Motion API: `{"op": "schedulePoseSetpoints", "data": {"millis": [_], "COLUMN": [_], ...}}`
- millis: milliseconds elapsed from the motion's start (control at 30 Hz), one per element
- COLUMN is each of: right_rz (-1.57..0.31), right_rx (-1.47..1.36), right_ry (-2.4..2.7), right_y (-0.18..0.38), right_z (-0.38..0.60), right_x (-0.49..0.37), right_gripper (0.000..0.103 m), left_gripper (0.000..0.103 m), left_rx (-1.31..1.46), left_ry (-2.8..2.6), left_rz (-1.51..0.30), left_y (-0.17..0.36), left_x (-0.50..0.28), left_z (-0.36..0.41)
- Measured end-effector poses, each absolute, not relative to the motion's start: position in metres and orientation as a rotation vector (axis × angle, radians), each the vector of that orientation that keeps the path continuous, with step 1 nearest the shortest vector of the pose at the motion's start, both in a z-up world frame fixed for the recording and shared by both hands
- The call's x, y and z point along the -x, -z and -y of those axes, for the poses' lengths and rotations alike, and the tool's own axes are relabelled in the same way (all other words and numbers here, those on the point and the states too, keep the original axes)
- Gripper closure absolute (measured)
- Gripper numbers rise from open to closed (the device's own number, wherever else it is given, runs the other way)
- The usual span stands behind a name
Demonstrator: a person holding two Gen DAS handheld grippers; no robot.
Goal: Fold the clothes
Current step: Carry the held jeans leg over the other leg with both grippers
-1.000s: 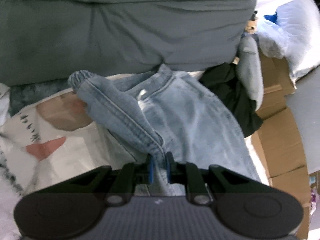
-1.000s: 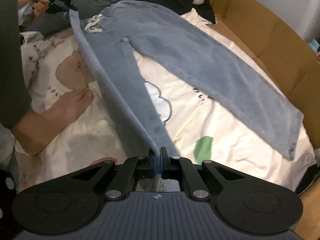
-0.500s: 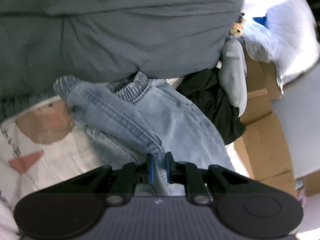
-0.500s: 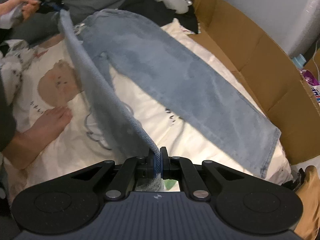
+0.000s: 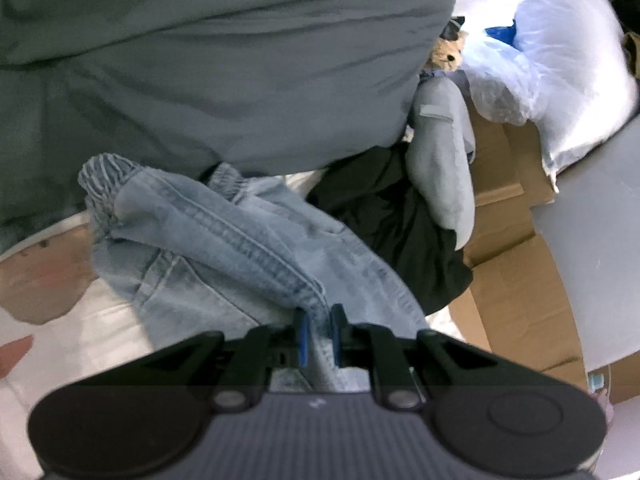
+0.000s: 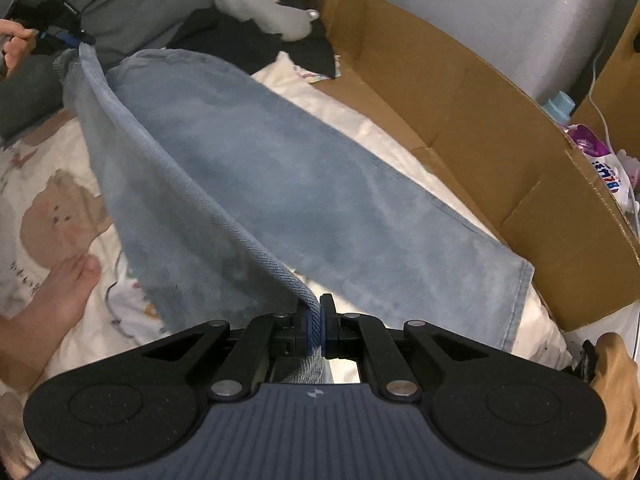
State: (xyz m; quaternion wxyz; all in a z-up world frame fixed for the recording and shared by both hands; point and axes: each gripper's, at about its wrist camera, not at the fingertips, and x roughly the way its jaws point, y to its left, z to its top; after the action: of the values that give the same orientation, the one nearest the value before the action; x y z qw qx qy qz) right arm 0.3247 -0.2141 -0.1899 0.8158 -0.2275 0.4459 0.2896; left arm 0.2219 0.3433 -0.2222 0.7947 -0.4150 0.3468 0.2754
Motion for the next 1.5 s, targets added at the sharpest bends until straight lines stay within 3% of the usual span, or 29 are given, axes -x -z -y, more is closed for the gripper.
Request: {"op": "schedulePoseSetpoints", "data": {"millis": [667, 1500], "right_rz": [-0.992, -0.990], "right_rx": [0.541, 0.509], "right_ry": [-0.524, -0.501], "right_y": [0.233, 0.305], "right_z": [0.184, 0.161], "right_x": [-0.456, -0.582], "right_gripper": [0.102, 0.102], "left_gripper": [0.093, 0.094], "left_rx": [0.876, 0.875], "left_ry": [-0.612, -0.667], "left_rz": [-0.789, -0.777], "left_y": [0.283, 0.326], "left_x": [-0.324, -0.381], "left_z": [-0.363, -0.385]}}
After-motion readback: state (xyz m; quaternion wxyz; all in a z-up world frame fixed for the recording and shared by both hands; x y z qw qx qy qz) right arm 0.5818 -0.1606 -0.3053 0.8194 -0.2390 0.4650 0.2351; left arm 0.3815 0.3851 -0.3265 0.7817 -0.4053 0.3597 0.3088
